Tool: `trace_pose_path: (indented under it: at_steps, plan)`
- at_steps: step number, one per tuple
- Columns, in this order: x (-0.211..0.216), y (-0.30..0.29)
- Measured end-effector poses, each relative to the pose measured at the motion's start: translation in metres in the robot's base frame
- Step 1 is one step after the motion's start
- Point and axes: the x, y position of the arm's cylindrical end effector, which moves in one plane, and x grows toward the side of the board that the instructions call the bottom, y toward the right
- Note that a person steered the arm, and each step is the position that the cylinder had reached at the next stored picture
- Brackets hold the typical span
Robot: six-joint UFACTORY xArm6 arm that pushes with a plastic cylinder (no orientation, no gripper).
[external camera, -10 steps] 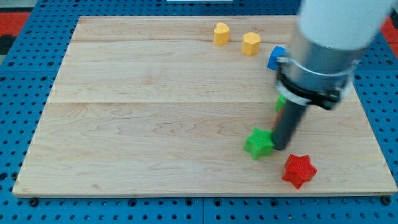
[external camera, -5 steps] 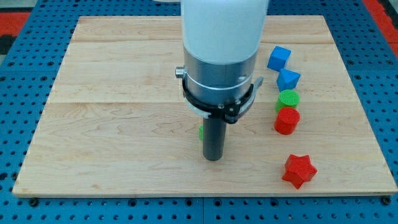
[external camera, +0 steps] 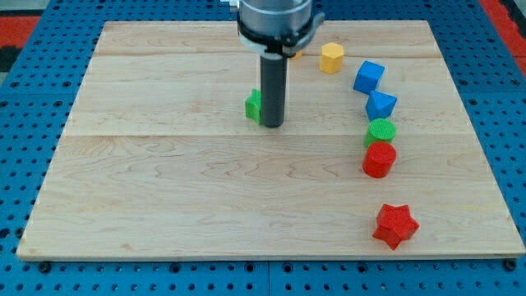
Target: Push the green star towards up
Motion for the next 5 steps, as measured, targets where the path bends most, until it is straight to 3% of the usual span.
trace_pose_path:
  at_steps: [1,4,5]
  plan:
    - [-0.003,-0.097]
    - [-0.036,0.025]
    - [-0.051,0.03]
